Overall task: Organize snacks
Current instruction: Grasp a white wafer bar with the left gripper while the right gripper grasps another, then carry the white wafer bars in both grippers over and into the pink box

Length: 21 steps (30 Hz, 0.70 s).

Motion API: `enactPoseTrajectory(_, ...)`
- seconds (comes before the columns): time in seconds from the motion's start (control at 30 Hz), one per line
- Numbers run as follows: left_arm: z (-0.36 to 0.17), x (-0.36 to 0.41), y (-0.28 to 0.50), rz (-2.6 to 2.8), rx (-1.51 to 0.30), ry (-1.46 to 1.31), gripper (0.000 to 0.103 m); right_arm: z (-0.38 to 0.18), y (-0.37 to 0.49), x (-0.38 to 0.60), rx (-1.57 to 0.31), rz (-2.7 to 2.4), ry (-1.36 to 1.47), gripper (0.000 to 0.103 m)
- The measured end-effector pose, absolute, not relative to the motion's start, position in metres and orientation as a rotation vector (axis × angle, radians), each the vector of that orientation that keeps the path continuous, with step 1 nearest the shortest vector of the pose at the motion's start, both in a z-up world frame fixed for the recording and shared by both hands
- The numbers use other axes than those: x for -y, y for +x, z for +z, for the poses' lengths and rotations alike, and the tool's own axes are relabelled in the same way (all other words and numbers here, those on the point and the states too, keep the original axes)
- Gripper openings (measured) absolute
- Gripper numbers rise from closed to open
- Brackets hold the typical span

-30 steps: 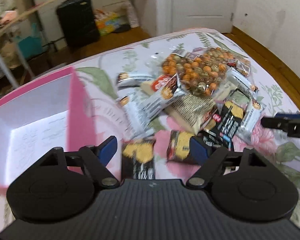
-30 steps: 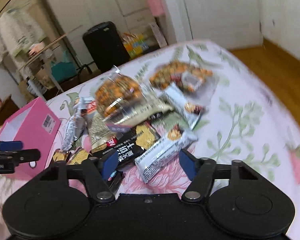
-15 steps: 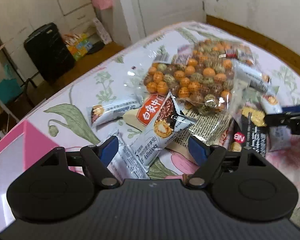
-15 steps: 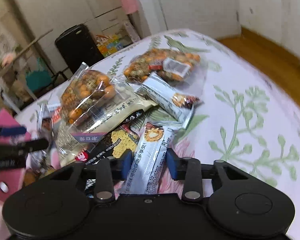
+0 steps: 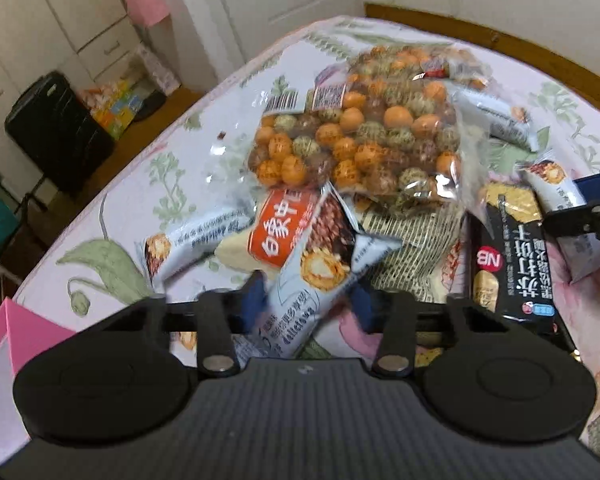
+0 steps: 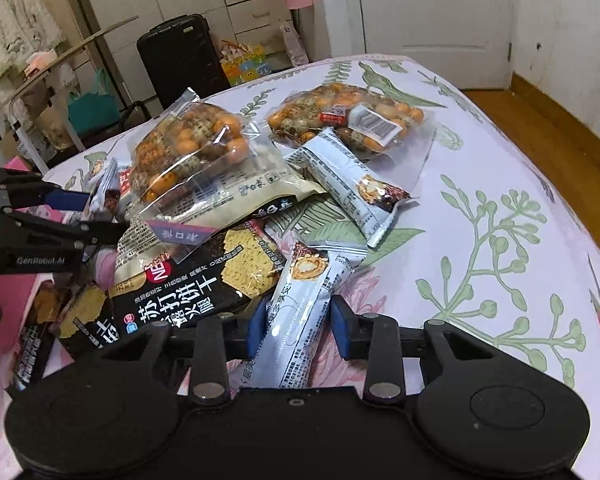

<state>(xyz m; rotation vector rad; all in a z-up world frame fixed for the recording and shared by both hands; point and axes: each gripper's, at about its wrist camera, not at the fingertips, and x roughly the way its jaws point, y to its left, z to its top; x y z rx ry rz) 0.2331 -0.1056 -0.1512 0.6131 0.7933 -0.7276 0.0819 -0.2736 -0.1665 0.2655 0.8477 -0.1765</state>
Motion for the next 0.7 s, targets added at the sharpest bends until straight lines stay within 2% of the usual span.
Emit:
enactPoseTrajectory(0.07, -0.150, 0.108, 0.231, -0.723, -0.792, 0.635, 0.028, -0.165, 0.081, 0.273, -0.847, -0.180, 0.267, 0.035)
enactPoseTrajectory(0.13, -0.145, 0.106, 0.229, -0.720, -0.794, 0.617, 0.027, -0.161, 0.079, 0.278, -0.845, -0.171, 0.310, 0.032)
enactPoseTrajectory(0.33, -0.114, 0.092, 0.225, -0.692, -0.803, 0.460, 0.026, -0.133, 0.068, 0.285, -0.810, -0.133, 0.333, 0.032)
enactPoseTrajectory(0.7, -0.067, 0.046, 0.190, -0.709, -0.883, 0.221, 0.026, -0.094, 0.056, 0.263, -0.862, 0.024, 0.343, 0.032)
